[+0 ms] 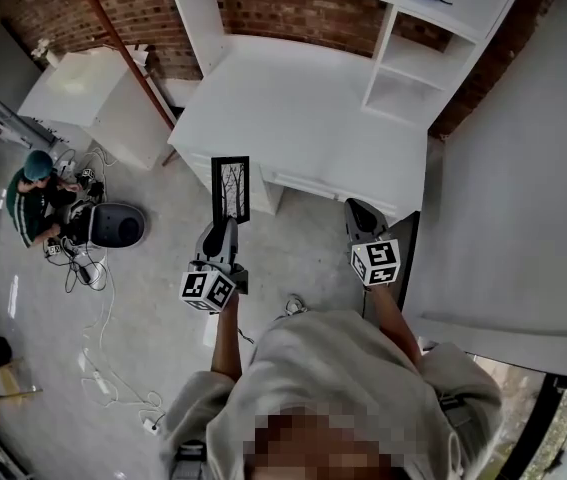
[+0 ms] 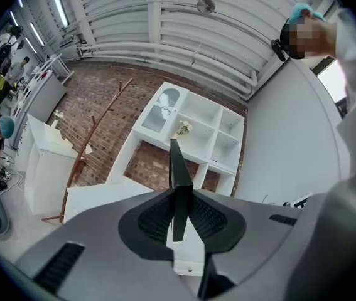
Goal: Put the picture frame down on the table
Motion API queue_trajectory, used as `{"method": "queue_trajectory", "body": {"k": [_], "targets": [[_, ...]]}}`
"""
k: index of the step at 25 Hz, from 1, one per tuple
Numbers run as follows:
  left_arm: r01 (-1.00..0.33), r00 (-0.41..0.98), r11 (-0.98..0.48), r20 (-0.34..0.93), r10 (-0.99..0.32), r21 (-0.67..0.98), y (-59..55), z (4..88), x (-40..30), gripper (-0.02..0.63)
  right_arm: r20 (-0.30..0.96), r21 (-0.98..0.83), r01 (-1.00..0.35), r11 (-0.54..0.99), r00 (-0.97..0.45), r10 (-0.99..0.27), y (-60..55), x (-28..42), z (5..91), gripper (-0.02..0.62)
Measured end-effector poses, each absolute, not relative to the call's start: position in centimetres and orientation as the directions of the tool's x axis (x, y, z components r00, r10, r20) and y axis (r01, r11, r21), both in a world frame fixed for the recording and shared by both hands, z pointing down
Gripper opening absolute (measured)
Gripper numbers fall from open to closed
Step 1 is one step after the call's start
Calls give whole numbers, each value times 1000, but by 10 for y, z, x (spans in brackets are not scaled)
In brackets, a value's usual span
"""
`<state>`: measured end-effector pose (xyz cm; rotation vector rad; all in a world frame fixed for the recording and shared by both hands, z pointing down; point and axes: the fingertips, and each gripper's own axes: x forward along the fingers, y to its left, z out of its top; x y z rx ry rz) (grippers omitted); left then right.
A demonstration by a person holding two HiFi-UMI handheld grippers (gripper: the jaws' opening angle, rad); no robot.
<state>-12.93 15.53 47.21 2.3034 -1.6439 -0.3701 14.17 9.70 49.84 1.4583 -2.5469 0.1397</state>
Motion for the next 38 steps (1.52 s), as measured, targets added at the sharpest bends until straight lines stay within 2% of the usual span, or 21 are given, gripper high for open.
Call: {"method": "queue_trajectory", "body": {"k": [24,38], "targets": [[-877,262,-241,-5,-965,416,109,502,-178,77,264,-3,-831,557,-537,-801,37,86,530,25],[-888,263,-249,-16,-965,387,-29,490,-187,77,249,-13,-819,573,-558,-792,-100,71,527,25]]}}
